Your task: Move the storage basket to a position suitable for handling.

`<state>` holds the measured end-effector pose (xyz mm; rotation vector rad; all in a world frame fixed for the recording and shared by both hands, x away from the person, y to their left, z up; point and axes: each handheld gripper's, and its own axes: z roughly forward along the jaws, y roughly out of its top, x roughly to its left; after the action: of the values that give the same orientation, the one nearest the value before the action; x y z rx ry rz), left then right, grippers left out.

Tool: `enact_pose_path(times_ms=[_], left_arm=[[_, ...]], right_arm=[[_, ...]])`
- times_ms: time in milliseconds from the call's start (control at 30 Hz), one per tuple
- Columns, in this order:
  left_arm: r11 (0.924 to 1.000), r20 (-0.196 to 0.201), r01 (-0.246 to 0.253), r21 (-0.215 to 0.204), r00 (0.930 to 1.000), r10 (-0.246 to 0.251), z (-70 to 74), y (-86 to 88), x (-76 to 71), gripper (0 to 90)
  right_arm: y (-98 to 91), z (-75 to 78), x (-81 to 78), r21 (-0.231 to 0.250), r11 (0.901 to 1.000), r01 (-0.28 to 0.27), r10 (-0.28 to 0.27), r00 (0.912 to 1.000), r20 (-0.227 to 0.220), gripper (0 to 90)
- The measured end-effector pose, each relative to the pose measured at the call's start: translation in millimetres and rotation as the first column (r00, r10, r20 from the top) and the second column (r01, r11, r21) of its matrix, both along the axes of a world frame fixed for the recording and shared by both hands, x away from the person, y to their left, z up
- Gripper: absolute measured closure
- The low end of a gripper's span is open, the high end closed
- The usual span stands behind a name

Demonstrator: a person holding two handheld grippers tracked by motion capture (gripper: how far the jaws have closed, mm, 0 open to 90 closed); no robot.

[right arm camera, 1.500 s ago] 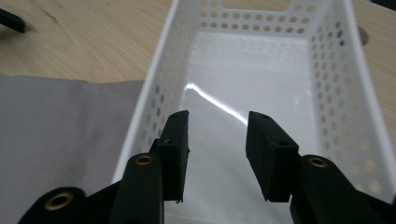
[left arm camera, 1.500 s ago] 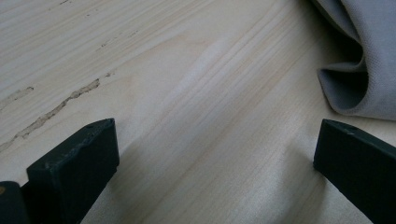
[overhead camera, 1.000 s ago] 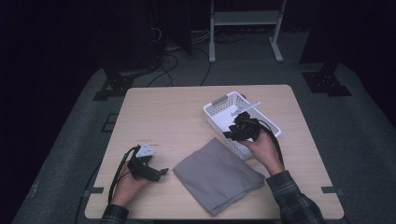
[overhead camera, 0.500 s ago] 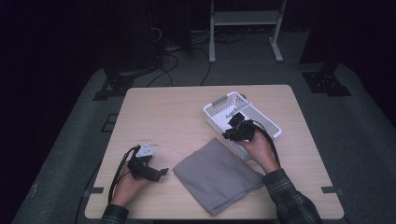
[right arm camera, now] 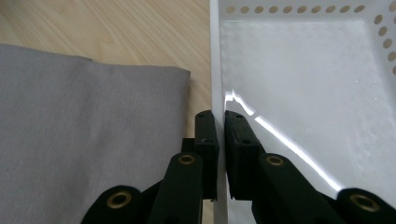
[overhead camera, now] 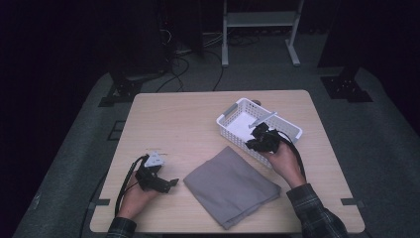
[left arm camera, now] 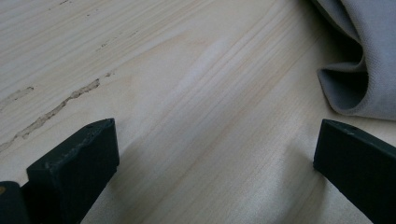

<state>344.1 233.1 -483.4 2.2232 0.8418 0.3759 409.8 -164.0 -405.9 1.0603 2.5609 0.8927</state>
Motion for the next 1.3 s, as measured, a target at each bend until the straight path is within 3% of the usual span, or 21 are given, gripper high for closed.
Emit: enact_pose_path(times_ms=[567,900,1100,1200,1300], left_arm=[[1.0,0.0,0.0,0.0,1.0,0.0,0.0,0.0,0.0,0.0],[1.0,0.001,-0.001,0.0,1.0,0.001,0.0,-0.1,-0.1,0.0],[1.0,0.001,-0.001,0.001,1.0,0.001,0.0,-0.1,-0.2,0.0],[1.0,0.001,0.0,0.0,1.0,0.0,0.0,-0.1,-0.2,0.0],[1.0,0.001,0.0,0.001,1.0,0.0,0.0,-0.1,-0.1,0.0]], right_arm=[[-31.5,2.4,-33.6,-0.004,0.9985,0.054,-0.054,0.9984,0.019,84.1],[-49.6,0.2,-58.0,-0.041,0.9932,0.109,-0.108,0.9937,0.029,84.1],[-60.0,-0.8,-64.4,-0.031,0.9884,0.148,-0.148,0.9887,0.027,83.9],[-60.1,-1.1,-64.5,-0.024,0.9887,0.148,-0.148,0.9887,0.025,82.2],[-61.4,-0.7,-63.1,-0.008,0.9893,0.146,-0.146,0.9889,0.029,71.8]])
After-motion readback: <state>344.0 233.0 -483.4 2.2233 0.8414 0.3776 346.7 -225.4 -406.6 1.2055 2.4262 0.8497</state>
